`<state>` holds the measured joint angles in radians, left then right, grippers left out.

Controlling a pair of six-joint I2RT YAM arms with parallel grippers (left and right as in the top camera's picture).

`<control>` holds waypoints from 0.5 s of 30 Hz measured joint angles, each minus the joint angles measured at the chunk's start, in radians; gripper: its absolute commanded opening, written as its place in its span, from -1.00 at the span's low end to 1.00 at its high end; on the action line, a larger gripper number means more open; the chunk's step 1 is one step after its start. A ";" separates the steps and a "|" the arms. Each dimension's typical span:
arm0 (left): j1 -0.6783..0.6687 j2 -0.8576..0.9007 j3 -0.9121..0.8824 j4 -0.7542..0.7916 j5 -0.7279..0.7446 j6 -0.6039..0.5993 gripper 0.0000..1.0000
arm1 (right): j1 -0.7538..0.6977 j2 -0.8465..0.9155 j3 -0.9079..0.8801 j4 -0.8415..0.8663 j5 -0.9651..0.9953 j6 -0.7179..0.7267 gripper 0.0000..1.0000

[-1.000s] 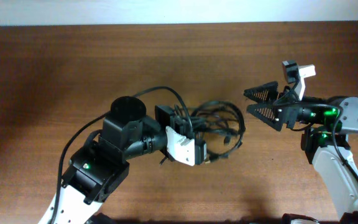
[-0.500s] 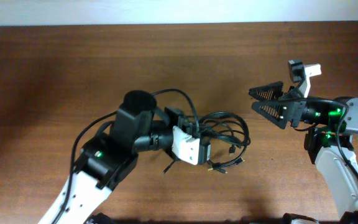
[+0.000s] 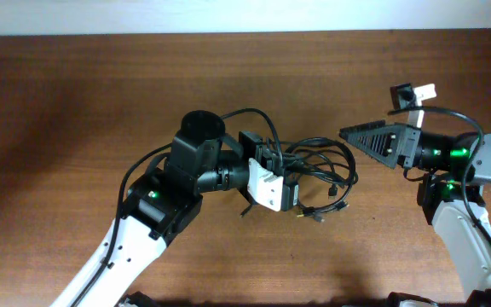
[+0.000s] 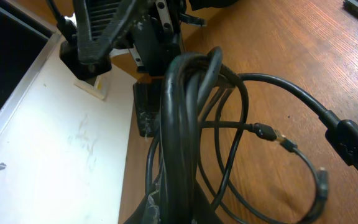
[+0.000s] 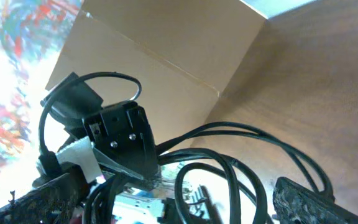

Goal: Untangle cables

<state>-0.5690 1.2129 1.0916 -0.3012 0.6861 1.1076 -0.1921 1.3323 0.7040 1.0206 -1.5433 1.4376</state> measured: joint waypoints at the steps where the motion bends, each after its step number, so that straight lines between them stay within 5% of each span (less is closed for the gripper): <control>1: 0.000 0.000 0.000 0.000 0.000 0.000 -1.00 | 0.000 0.000 0.000 0.000 0.000 0.007 0.98; 15: 0.000 0.000 0.000 0.029 0.014 0.000 -1.00 | 0.122 0.000 0.000 0.000 0.000 0.045 0.98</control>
<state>-0.5690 1.2133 1.0920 -0.2718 0.7006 1.1076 -0.0700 1.3323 0.7040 1.0210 -1.5429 1.4826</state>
